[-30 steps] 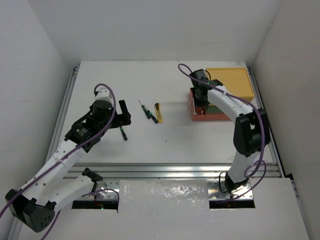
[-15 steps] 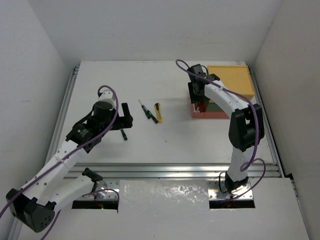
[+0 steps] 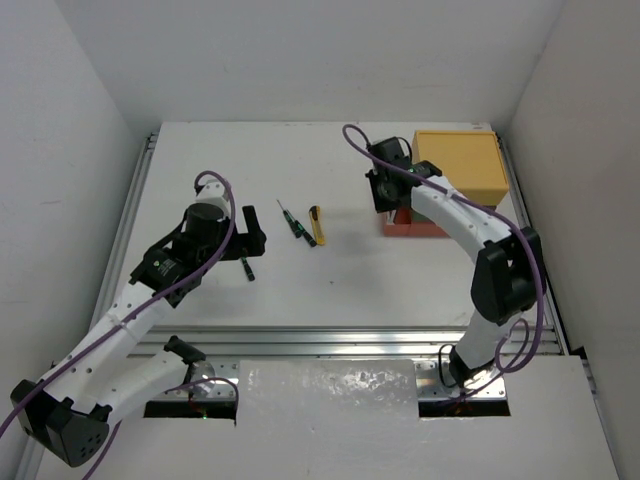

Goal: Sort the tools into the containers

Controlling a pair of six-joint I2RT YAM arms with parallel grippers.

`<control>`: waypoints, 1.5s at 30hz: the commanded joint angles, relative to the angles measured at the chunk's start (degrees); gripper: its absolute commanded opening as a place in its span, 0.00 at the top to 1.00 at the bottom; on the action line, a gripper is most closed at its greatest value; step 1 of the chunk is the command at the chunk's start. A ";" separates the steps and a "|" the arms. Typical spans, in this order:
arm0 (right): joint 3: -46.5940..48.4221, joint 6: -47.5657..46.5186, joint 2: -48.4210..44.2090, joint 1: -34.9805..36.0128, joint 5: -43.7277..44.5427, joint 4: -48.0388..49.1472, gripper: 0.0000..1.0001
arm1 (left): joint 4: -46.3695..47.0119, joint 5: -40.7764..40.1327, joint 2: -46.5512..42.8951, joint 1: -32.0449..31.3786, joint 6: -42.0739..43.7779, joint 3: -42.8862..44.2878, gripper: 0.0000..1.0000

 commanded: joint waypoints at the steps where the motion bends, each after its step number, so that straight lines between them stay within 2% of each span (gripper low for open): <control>1: -2.34 -1.21 0.93 1.32 -4.13 6.21 0.86 | 2.93 0.25 -1.09 -0.41 0.92 -0.12 0.00; 5: 0.37 -2.79 8.04 1.85 -0.98 9.48 1.00 | 2.84 0.70 0.32 -0.41 1.01 -0.12 0.00; 9: 10.65 -4.29 19.53 1.86 9.99 6.68 1.00 | 2.84 0.78 0.41 -0.41 1.10 -0.12 0.00; 14: 21.36 -6.22 28.61 1.68 19.68 5.09 1.00 | 3.10 1.49 -0.03 -0.41 1.36 -0.30 0.00; 19: 30.87 -6.14 36.69 0.54 27.50 -3.78 1.00 | 3.19 2.10 -0.29 -0.41 1.54 -0.38 0.00; 26: 28.07 -9.47 35.56 -0.34 30.06 -1.68 1.00 | 3.45 2.98 -0.65 -0.41 1.89 -0.47 0.00; 45: 22.36 -15.27 32.75 -2.80 28.48 -0.54 1.00 | 3.54 3.33 -1.09 -0.41 2.07 -0.56 0.00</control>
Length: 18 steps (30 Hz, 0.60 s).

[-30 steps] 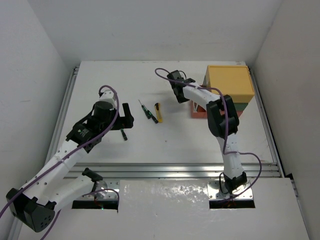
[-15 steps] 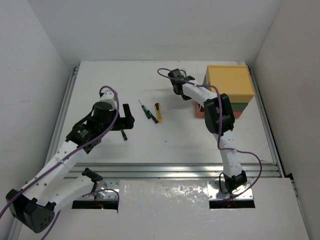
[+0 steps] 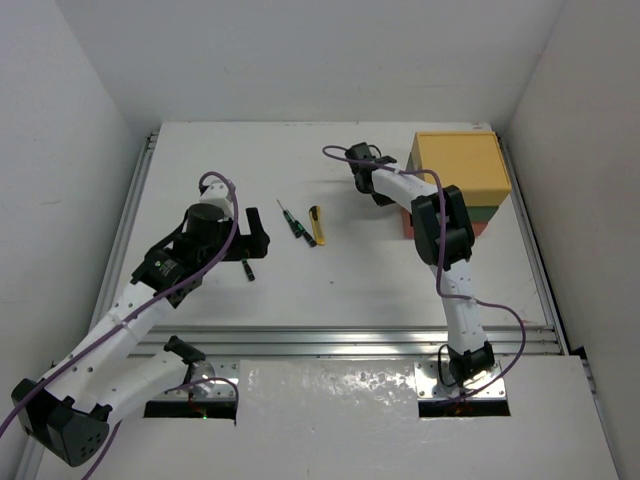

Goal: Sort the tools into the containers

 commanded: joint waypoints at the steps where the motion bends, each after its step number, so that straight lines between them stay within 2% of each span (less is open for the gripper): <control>1: -1.16 -1.57 -4.01 -0.44 1.64 -0.36 1.00 | 2.38 0.51 -1.20 -0.41 0.82 0.09 0.00; 14: 0.33 -1.13 -3.04 -0.97 7.44 -0.80 1.00 | 2.21 0.16 -1.37 -0.41 0.73 0.09 0.00; 18: -0.02 -0.52 -4.18 -0.71 5.17 -1.76 0.99 | 2.30 0.16 -1.20 -0.41 0.73 0.09 0.00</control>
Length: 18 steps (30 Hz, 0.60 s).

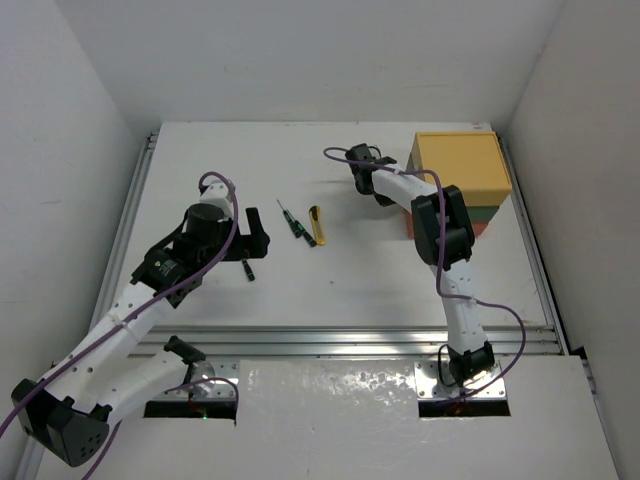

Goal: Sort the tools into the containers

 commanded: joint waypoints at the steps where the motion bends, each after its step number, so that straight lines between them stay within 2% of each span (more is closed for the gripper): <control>1: 0.86 1.05 -4.67 -0.01 -0.67 -2.20 0.97 | 2.38 0.12 -1.04 -0.41 0.73 0.09 0.00; 2: 0.25 1.23 -6.24 0.61 -5.04 -2.21 0.92 | 2.30 -0.06 -1.13 -0.41 0.73 0.09 0.00; 3: -0.19 1.24 -7.21 2.26 -5.78 -1.86 0.91 | 2.30 -0.15 -0.96 -0.41 0.73 0.09 0.00; 4: -0.20 0.89 -8.79 3.24 -4.92 -1.34 0.90 | 2.21 -0.32 -0.95 -0.41 0.65 0.09 0.00; 8: 1.82 0.36 -13.18 6.50 -3.77 -2.47 0.75 | 2.03 -0.93 -0.69 -0.41 0.47 0.10 0.00; 10: 1.39 -0.25 -15.21 7.64 -1.93 -2.56 0.71 | 2.03 -1.02 -0.78 -0.41 0.38 0.09 0.00; 15: 0.07 -4.81 -15.57 8.69 10.27 -3.71 0.66 | 2.30 -0.41 -0.69 -0.41 0.47 0.18 0.00; 18: -3.69 -8.85 -14.08 9.22 16.97 0.33 0.65 | 2.30 -0.23 -0.95 -0.41 0.56 0.18 0.00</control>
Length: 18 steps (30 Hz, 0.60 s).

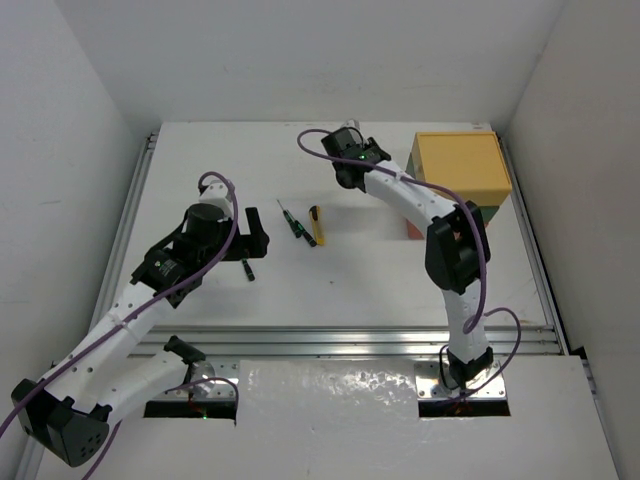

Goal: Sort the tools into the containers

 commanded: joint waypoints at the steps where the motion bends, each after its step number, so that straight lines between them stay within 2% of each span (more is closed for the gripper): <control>1: -3.25 -5.37 2.36 -0.55 10.48 2.06 0.65 | 2.21 0.29 -1.02 -0.41 0.58 0.03 0.00; 5: -2.55 -4.58 4.38 -0.54 10.92 0.66 0.64 | 2.47 0.73 -1.28 -0.41 0.67 -0.06 0.00; 8: -3.43 -8.71 5.61 -0.46 13.99 3.99 0.63 | 2.47 0.99 -1.11 -0.41 0.76 -0.06 0.00; 9: -3.69 -9.67 6.31 -0.46 15.13 4.87 0.58 | 2.47 1.08 -1.19 -0.41 0.84 -0.06 0.00; 13: -6.41 -14.16 6.67 -0.46 16.81 10.32 0.57 | 2.65 1.43 -1.90 -0.41 0.93 -0.15 0.00; 18: -6.77 -15.92 7.72 -0.46 16.82 11.46 0.57 | 2.82 2.40 -1.99 -0.41 1.20 -0.15 0.00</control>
